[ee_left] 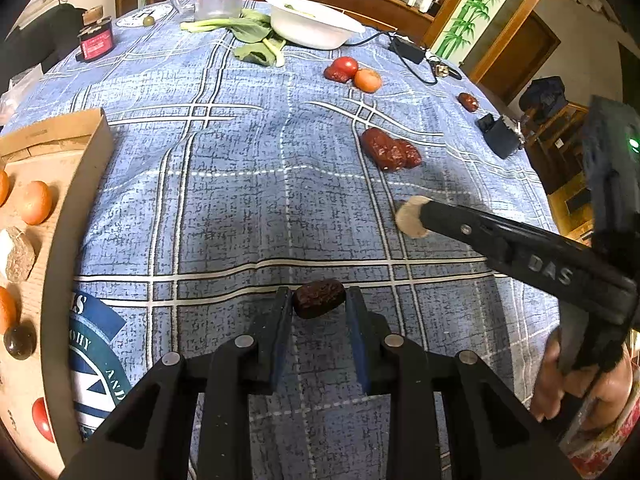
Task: Organize fruits
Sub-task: 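Grasp a dark date with the left tool while the right tool grasps a beige piece, then carry the date and beige piece into the box and open both tools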
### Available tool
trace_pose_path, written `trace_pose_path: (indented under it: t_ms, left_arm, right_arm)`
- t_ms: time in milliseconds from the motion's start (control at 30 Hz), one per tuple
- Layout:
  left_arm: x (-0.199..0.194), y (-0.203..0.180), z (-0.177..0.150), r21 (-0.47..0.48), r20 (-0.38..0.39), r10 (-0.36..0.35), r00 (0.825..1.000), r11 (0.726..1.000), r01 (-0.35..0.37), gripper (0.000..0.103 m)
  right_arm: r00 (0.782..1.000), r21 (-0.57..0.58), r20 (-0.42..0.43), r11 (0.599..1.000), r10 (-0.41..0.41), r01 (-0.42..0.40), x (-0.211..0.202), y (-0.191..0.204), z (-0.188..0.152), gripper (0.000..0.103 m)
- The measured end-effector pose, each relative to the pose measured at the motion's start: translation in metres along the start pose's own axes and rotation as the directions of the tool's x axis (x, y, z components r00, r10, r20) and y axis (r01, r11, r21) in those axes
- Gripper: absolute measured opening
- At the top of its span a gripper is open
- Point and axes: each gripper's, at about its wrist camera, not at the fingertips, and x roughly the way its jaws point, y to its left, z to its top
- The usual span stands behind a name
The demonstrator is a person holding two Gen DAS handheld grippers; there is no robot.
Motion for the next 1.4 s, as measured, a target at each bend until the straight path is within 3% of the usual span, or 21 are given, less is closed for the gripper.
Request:
trace_pose_path:
  t_ms: [367,433,500,867,1167,1400]
  left_arm:
    - [0.005,-0.001,0.000,0.011,0.015,-0.003,1.000,1.000,0.003,0.026]
    - [0.005,-0.001,0.000,0.015,0.012,-0.004,1.000,1.000,0.003,0.026]
    - [0.004,-0.001,-0.001,0.019,0.004,-0.008,1.000,1.000,0.008,0.026]
    - [-0.015,-0.002,-0.005,0.060,0.002,-0.048,0.999,0.997,0.048,0.026]
    - [-0.067,0.050,-0.014,0.004,0.056,-0.032,0.998,0.999,0.032,0.026]
    - [-0.116,0.131,-0.030,-0.102,0.093,0.068,0.993,0.993,-0.059,0.026]
  right_arm:
    - [1.000,-0.067,-0.015,0.997,-0.025,0.024,0.020,0.023,0.002,0.049]
    - [0.999,-0.089,-0.017,0.995,-0.036,0.034,0.022,0.028,-0.002,0.041]
    - [0.999,-0.099,-0.012,0.994,-0.043,0.042,0.020,0.031,-0.005,0.027]
    - [1.000,-0.007,0.007,1.000,-0.018,0.018,-0.012,0.030,-0.031,0.024]
    - [0.998,-0.041,-0.020,0.997,0.067,-0.068,-0.020,0.093,-0.048,0.025]
    - [0.981,-0.105,-0.062,0.977,0.181,-0.187,-0.013,0.171,-0.053,0.025]
